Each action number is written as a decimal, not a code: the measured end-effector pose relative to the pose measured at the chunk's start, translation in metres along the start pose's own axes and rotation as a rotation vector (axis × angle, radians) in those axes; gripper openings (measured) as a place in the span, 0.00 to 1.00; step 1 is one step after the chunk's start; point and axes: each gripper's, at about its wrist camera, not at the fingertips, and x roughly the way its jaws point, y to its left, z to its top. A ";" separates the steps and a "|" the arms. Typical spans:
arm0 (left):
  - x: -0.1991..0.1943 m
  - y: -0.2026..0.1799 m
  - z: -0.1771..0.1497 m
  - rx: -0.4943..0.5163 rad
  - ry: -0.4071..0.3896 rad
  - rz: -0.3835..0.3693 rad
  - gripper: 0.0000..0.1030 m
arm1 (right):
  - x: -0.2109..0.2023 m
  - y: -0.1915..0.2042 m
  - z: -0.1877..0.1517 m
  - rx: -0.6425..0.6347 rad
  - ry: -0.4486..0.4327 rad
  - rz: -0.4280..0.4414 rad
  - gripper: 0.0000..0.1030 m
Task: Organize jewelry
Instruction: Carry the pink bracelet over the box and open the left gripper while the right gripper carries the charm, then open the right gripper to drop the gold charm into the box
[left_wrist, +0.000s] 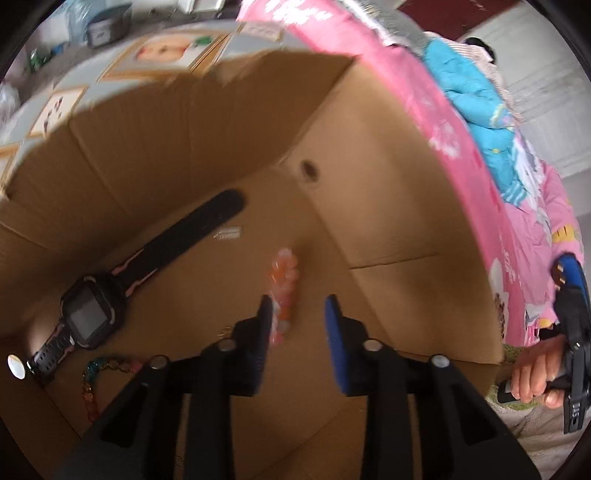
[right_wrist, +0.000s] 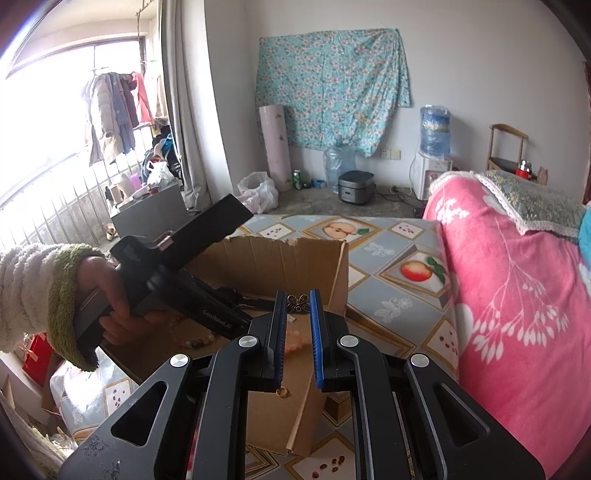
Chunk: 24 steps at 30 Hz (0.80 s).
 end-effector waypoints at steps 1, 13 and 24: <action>-0.001 0.004 0.000 -0.014 -0.004 0.015 0.31 | 0.000 0.000 -0.001 0.001 0.010 0.002 0.10; -0.132 0.020 -0.067 -0.107 -0.385 0.131 0.68 | 0.047 0.045 0.000 -0.073 0.295 0.199 0.10; -0.186 0.034 -0.173 -0.241 -0.674 0.230 0.80 | 0.119 0.070 -0.004 -0.122 0.725 0.275 0.12</action>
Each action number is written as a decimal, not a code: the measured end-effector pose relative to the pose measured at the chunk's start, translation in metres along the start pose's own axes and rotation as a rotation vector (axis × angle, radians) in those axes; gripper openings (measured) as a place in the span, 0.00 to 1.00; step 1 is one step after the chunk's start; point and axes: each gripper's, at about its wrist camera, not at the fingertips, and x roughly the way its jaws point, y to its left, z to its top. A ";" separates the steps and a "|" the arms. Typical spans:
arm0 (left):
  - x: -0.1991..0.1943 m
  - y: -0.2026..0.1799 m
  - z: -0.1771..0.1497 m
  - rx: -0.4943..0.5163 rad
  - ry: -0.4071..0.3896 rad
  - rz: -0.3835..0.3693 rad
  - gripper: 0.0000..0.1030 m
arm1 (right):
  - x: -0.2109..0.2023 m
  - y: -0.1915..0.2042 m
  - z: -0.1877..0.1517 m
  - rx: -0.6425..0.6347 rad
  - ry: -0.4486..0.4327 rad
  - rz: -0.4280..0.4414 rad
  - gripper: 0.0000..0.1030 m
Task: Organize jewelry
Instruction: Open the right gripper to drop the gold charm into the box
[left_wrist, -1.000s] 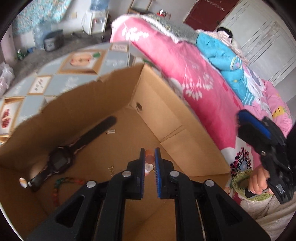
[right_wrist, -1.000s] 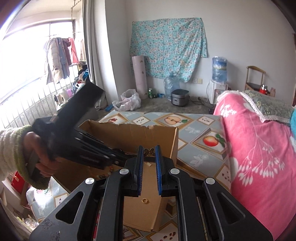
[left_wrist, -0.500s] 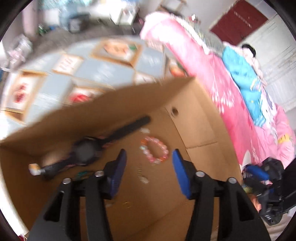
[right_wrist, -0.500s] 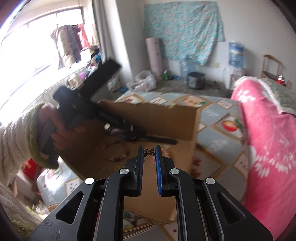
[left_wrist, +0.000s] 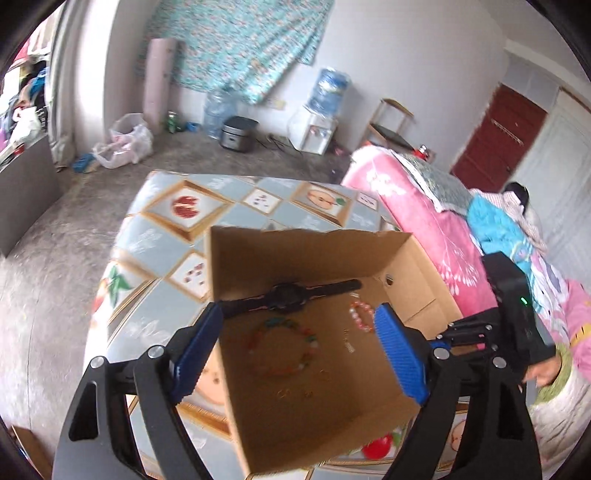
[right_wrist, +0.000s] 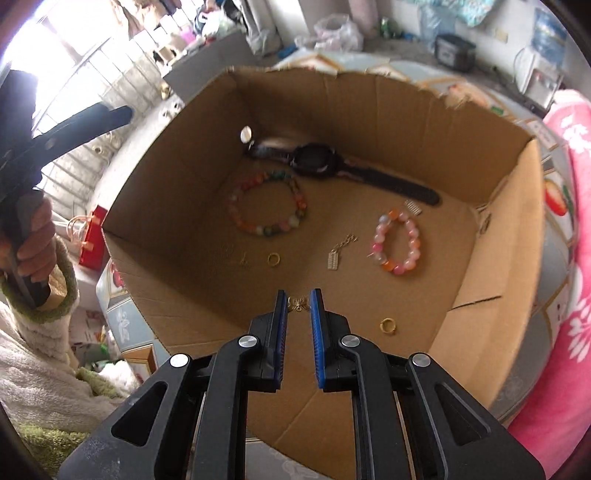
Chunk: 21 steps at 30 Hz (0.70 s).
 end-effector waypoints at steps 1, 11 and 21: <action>-0.005 0.003 -0.003 -0.008 -0.016 0.009 0.80 | 0.005 -0.001 0.002 0.007 0.026 -0.006 0.12; -0.053 0.028 -0.040 -0.067 -0.137 0.076 0.80 | 0.005 0.003 0.006 0.062 0.057 -0.059 0.18; -0.077 0.011 -0.073 -0.035 -0.179 0.143 0.95 | -0.105 0.040 -0.060 0.182 -0.425 -0.088 0.59</action>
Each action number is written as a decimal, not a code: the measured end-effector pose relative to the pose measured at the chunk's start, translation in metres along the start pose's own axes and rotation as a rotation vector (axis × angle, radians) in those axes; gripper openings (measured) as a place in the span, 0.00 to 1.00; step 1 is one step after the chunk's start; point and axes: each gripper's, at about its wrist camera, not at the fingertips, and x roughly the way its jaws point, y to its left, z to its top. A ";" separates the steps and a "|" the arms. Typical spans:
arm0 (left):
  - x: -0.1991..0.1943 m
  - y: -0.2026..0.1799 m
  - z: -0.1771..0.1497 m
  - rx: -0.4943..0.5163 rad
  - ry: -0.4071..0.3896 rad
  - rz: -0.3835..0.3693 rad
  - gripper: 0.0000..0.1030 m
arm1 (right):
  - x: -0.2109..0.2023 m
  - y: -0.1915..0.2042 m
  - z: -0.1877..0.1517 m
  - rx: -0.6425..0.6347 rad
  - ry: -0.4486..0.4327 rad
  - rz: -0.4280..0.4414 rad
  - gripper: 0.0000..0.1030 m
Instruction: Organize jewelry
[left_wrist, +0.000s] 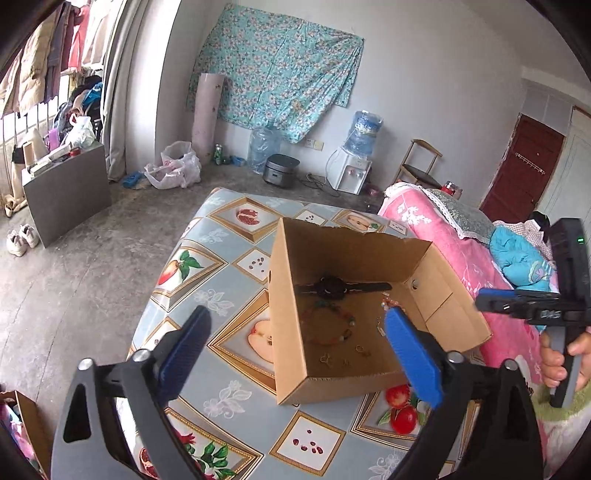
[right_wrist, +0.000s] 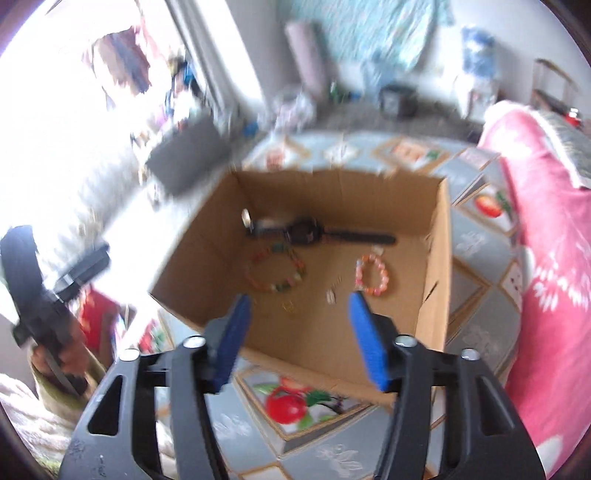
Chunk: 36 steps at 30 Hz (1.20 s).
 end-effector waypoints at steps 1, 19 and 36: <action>-0.004 -0.003 -0.002 0.007 -0.010 0.005 0.95 | -0.007 0.002 -0.004 0.013 -0.036 -0.003 0.62; 0.036 0.004 -0.015 -0.054 0.022 0.074 0.95 | -0.010 -0.022 -0.028 0.150 -0.231 -0.282 0.87; 0.086 0.001 -0.046 -0.227 0.252 -0.258 0.95 | 0.030 -0.099 -0.055 0.481 -0.027 0.117 0.88</action>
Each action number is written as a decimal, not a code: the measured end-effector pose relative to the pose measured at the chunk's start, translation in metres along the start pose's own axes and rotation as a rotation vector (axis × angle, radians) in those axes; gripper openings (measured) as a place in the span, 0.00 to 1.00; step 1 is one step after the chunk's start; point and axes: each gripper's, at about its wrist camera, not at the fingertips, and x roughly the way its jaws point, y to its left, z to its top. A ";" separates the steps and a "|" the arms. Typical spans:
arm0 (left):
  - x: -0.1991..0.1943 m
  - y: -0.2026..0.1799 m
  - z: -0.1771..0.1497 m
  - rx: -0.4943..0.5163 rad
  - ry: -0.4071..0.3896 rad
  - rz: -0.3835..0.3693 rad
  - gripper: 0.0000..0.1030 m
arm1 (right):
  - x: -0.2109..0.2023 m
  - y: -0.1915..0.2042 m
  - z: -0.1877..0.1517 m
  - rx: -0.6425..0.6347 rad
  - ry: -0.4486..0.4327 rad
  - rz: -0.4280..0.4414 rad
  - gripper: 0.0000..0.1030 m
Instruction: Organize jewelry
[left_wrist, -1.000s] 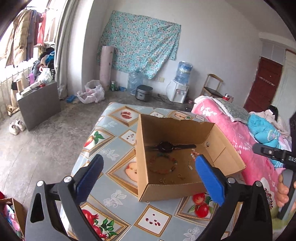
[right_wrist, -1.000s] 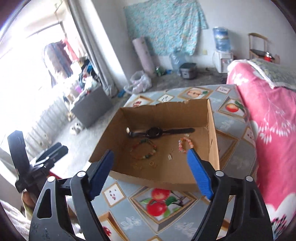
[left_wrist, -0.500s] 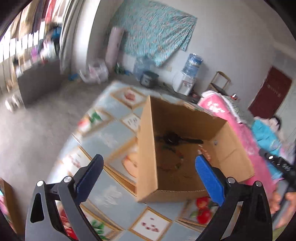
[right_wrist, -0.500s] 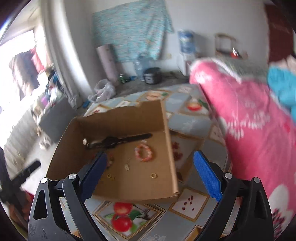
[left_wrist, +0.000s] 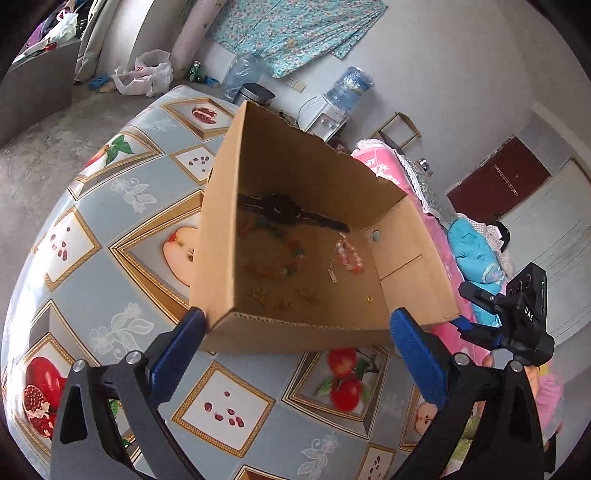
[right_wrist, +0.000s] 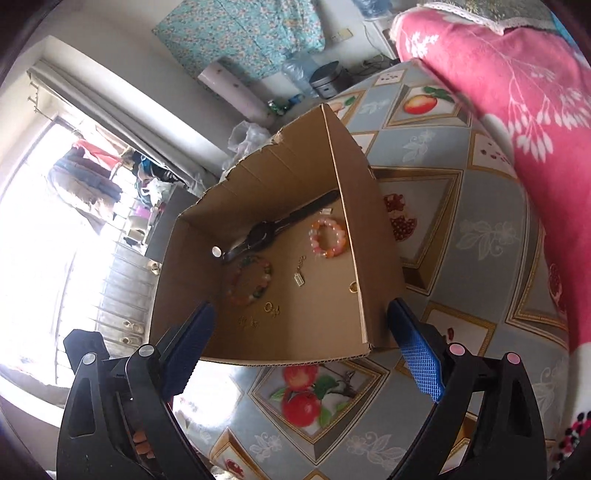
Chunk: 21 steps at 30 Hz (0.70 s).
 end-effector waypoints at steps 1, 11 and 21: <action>-0.003 -0.003 -0.002 0.012 -0.003 0.003 0.95 | -0.001 -0.001 0.000 -0.001 -0.001 0.001 0.88; -0.032 -0.028 -0.025 0.108 -0.025 -0.098 0.95 | -0.011 -0.004 -0.028 0.008 0.036 0.107 0.88; -0.011 0.049 0.036 -0.066 -0.128 0.027 0.95 | -0.005 -0.012 -0.018 0.028 0.006 0.106 0.88</action>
